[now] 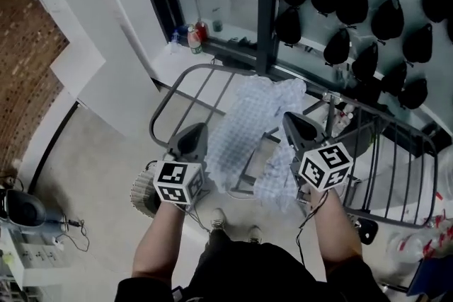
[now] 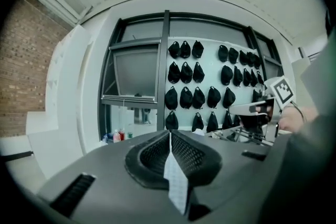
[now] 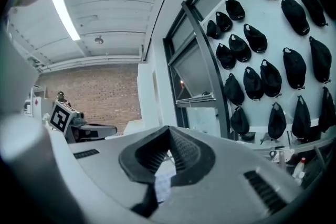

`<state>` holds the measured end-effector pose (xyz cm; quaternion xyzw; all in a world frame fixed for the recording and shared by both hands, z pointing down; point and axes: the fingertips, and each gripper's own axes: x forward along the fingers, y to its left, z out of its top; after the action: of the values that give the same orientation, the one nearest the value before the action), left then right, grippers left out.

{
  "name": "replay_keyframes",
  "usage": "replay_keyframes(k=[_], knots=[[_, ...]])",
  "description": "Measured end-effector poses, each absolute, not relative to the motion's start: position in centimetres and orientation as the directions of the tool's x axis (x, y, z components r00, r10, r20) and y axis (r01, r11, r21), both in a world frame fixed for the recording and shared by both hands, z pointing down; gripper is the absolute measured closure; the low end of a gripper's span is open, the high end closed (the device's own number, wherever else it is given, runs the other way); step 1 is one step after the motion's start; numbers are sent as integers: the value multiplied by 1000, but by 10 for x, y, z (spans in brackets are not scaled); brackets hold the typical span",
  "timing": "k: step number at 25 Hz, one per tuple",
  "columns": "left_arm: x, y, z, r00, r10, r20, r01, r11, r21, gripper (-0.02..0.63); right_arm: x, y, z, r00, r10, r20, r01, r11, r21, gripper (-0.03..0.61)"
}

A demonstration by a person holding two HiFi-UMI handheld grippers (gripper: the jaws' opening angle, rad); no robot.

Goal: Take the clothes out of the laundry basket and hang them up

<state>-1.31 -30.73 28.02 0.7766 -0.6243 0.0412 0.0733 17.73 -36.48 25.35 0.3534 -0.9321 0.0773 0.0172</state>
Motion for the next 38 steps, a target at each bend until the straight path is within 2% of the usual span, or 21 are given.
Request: replay_keyframes(k=[8, 23, 38], knots=[[-29, -248, 289, 63, -981, 186, -998, -57, 36, 601, 144, -335, 264, -845, -526, 90, -534, 830, -159, 574], [-184, -101, 296, -228, -961, 157, -971, 237, 42, 601, -29, -231, 274, -952, -282, 122, -300, 937, -177, 574], [-332, 28, 313, -345, -924, 164, -930, 361, 75, 601, -197, -120, 292, -972, -151, 178, -182, 968, -175, 574]])
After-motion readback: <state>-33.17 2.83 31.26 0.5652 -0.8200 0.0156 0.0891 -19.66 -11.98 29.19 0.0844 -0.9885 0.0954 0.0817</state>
